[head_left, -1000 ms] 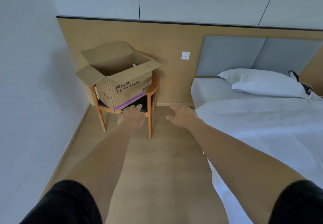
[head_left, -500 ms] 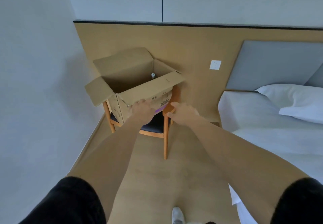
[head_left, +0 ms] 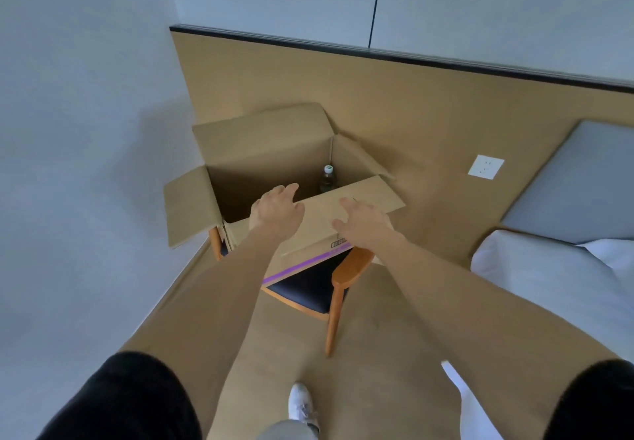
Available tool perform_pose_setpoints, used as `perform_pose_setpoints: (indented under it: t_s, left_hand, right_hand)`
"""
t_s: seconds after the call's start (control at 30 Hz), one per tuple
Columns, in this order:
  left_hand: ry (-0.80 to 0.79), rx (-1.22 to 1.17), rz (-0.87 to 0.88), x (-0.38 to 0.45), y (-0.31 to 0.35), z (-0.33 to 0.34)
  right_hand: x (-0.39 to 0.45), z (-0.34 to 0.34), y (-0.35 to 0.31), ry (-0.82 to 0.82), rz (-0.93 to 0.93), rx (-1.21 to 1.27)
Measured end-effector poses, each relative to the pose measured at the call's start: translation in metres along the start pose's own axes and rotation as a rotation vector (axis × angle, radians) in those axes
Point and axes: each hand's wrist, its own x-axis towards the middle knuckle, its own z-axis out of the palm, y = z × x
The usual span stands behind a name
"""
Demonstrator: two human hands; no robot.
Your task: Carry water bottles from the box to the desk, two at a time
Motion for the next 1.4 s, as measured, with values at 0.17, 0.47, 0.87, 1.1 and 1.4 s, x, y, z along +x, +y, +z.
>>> perform_pose_setpoints:
  t_s: [0.17, 0.47, 0.87, 1.1, 1.4]
  left_hand:
    - [0.002, -0.034, -0.046, 0.081, -0.007, 0.022]
    - [-0.012, -0.078, -0.083, 0.222, -0.013, 0.047]
    - [-0.135, -0.076, -0.200, 0.286, -0.065, 0.096]
    - [-0.167, -0.082, -0.345, 0.287, -0.102, 0.104]
    - [-0.372, 0.013, -0.603, 0.270, -0.143, 0.115]
  right_hand:
    - [0.080, -0.012, 0.002, 0.007, -0.031, 0.032]
    - [0.225, -0.039, 0.020, -0.032, -0.027, -0.092]
    - [0.340, -0.002, 0.039, -0.186, -0.071, -0.139]
    - [0.392, 0.031, 0.048, -0.329, -0.146, -0.172]
    - [0.430, 0.074, 0.067, -0.568, -0.228, -0.181]
